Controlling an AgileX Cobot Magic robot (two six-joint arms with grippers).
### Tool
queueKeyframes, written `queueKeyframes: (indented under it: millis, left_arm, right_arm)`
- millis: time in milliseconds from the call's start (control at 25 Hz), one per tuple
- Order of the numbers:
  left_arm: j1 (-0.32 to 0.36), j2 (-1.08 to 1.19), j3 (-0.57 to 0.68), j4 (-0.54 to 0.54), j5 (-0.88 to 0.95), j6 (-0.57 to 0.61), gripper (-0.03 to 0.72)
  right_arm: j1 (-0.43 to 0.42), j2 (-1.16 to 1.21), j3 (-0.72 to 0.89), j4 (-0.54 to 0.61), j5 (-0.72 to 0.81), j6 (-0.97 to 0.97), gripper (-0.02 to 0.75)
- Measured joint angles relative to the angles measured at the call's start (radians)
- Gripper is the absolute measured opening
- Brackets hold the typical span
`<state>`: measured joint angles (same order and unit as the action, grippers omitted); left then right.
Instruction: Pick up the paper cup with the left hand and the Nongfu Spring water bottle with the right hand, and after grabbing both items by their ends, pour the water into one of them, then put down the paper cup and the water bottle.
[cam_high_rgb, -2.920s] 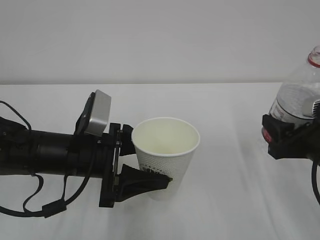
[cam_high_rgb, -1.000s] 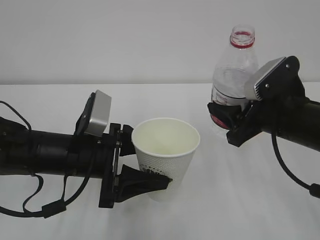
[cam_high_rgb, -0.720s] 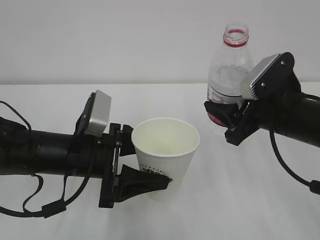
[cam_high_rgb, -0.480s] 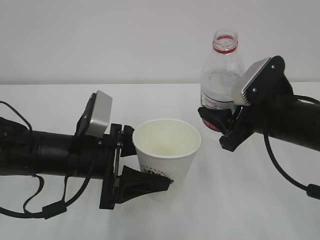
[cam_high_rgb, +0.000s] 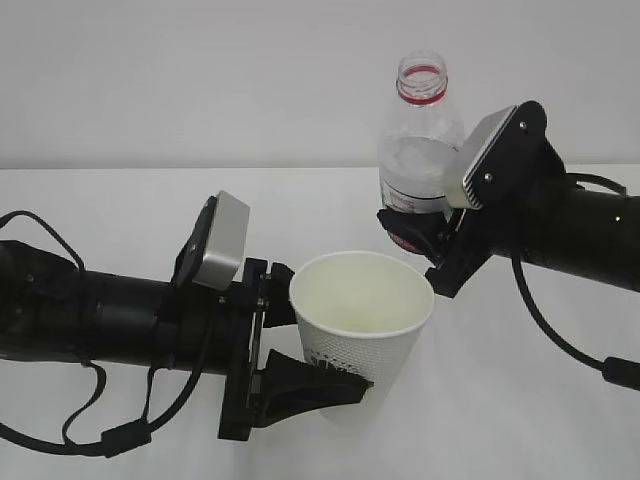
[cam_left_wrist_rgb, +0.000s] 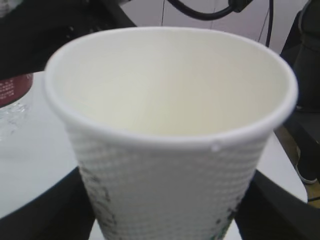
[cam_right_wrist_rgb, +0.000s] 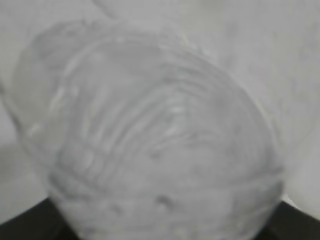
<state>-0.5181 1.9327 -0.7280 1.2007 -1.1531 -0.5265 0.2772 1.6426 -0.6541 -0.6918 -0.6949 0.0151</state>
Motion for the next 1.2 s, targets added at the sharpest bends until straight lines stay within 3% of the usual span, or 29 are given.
queueKeyframes:
  millis: [320,1200]
  left_arm:
    - [-0.001,-0.046,0.000,-0.037,0.000,0.056,0.574]
    - [-0.001,-0.050,0.000,-0.067,0.000,0.064,0.574]
  right_arm:
    - [0.000,0.000,-0.050,-0.006,0.008,-0.071,0.462]
    - [0.000,0.000,-0.098,0.036,0.036,-0.189,0.461]
